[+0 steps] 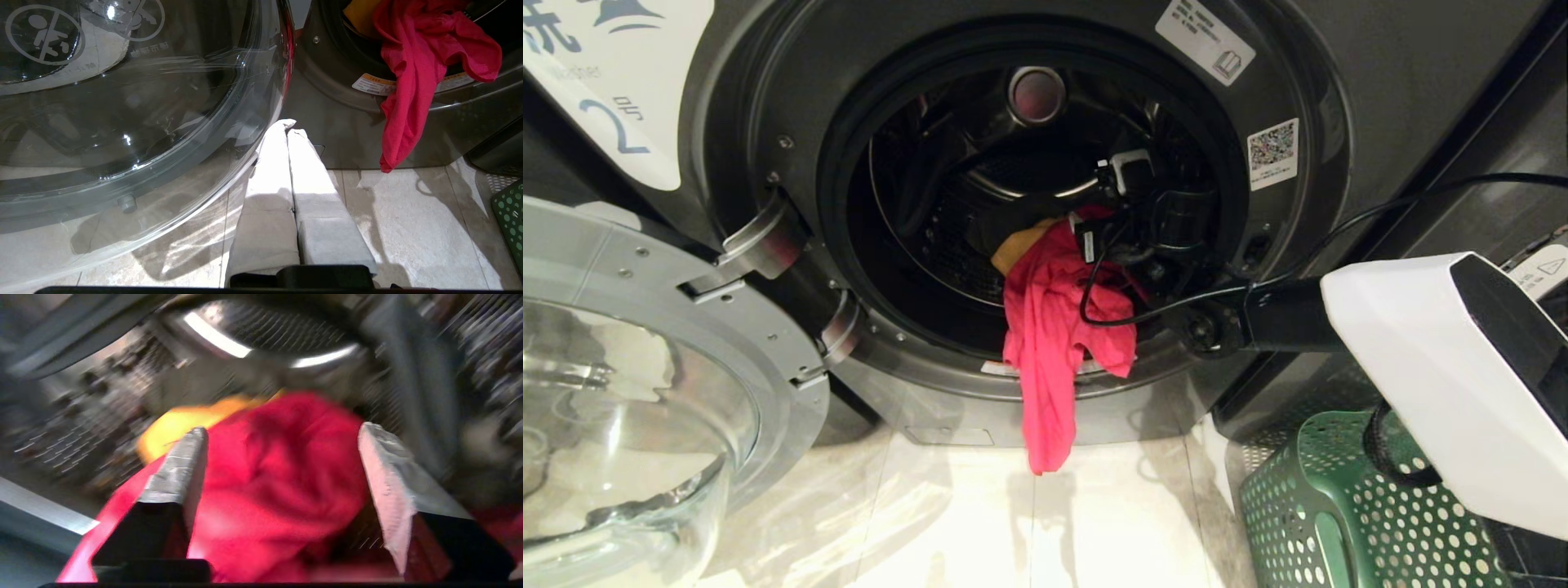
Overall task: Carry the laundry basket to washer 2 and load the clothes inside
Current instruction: Place the clothes into the washing machine
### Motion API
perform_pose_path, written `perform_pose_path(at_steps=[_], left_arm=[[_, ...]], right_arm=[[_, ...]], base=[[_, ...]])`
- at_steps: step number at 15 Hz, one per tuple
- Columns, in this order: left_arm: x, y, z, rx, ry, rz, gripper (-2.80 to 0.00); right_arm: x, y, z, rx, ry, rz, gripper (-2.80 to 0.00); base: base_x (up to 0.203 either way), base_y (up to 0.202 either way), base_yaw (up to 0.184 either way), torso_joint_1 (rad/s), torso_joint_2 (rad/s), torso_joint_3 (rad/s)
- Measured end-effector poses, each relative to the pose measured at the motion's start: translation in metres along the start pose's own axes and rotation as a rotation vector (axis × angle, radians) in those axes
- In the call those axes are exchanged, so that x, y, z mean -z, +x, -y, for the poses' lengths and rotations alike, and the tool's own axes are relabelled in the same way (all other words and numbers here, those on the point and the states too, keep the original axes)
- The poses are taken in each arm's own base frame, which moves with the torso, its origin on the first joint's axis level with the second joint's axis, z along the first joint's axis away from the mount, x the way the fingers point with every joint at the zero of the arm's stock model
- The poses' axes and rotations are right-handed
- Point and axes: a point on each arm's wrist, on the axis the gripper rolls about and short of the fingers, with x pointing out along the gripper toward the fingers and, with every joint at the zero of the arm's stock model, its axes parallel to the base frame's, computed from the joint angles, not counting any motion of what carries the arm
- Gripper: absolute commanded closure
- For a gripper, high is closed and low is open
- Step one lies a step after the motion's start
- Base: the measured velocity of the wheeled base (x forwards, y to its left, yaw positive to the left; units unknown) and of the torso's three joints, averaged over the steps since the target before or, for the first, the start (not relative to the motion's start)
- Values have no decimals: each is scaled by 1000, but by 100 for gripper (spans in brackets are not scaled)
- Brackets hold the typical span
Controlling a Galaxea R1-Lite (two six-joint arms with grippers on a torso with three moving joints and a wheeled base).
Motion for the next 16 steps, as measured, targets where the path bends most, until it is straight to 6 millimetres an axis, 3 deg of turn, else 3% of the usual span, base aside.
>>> perform_pose_path(at_steps=[2,6,9,12,16], left_arm=[[0,0,0,0,0,0,0],[0,0,0,0,0,0,0],[0,0,0,0,0,0,0],[0,0,0,0,0,0,0],[0,0,0,0,0,0,0]], right_arm=[[5,-20,-10,-49,31,-77,-280],[24,-93,-50,-195,109,-293,-280],[23,-138,-74,-264,206,-454,-280],[22,-156,-77,-246,270,-606,-280],[45,-148,-80,-159,217,-652,-280]], base=[[0,0,0,0,0,0],[0,0,0,0,0,0],[0,0,0,0,0,0],[0,0,0,0,0,0],[0,0,0,0,0,0]])
